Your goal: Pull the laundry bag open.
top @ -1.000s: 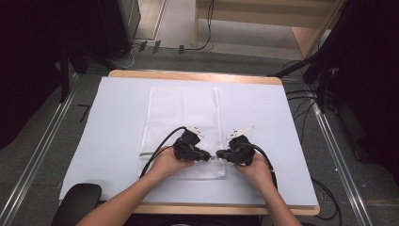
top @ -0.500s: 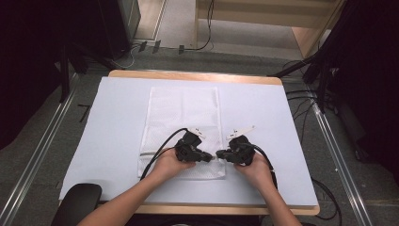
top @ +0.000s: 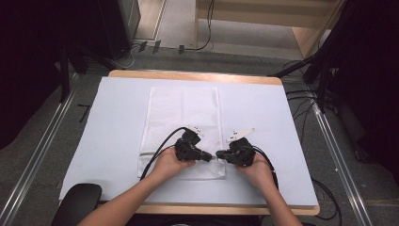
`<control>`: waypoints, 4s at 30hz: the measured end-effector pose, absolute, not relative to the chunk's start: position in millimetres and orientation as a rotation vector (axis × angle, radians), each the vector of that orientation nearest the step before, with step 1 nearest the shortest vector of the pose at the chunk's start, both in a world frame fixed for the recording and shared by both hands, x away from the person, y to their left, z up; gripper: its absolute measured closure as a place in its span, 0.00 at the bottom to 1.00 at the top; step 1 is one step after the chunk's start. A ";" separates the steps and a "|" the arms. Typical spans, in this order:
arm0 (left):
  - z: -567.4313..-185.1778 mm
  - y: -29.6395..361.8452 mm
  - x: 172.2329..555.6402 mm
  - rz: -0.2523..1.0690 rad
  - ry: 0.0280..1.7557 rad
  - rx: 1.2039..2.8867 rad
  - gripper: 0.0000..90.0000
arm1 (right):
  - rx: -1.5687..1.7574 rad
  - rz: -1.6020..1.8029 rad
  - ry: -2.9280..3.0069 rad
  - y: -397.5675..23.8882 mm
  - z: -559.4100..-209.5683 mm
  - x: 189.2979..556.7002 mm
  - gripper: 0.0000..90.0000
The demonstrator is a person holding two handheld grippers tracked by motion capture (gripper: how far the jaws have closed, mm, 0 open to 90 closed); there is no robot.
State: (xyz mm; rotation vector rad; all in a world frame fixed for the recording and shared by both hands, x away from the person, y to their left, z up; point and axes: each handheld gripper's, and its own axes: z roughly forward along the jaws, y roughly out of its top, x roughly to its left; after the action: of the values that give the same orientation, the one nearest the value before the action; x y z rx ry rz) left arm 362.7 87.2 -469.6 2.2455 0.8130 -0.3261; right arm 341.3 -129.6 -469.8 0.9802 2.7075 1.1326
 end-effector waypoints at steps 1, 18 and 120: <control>-469.1 87.0 362.8 -0.326 0.812 2.250 0.98 | 0.964 1.129 2.708 -129.5 -469.8 340.8 0.99; -457.8 98.8 368.8 -0.330 0.823 2.288 0.98 | 0.958 1.161 2.715 -132.1 -471.7 342.6 1.00; -418.8 232.4 366.0 -0.353 1.007 2.216 0.98 | 0.890 1.182 2.794 -134.4 -472.0 351.7 0.99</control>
State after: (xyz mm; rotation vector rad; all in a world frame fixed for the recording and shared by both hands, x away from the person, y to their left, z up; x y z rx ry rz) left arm 366.0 232.4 -418.8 2.2159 1.0073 -0.3527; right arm 351.7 -134.4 -472.0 0.8898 2.7939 1.1825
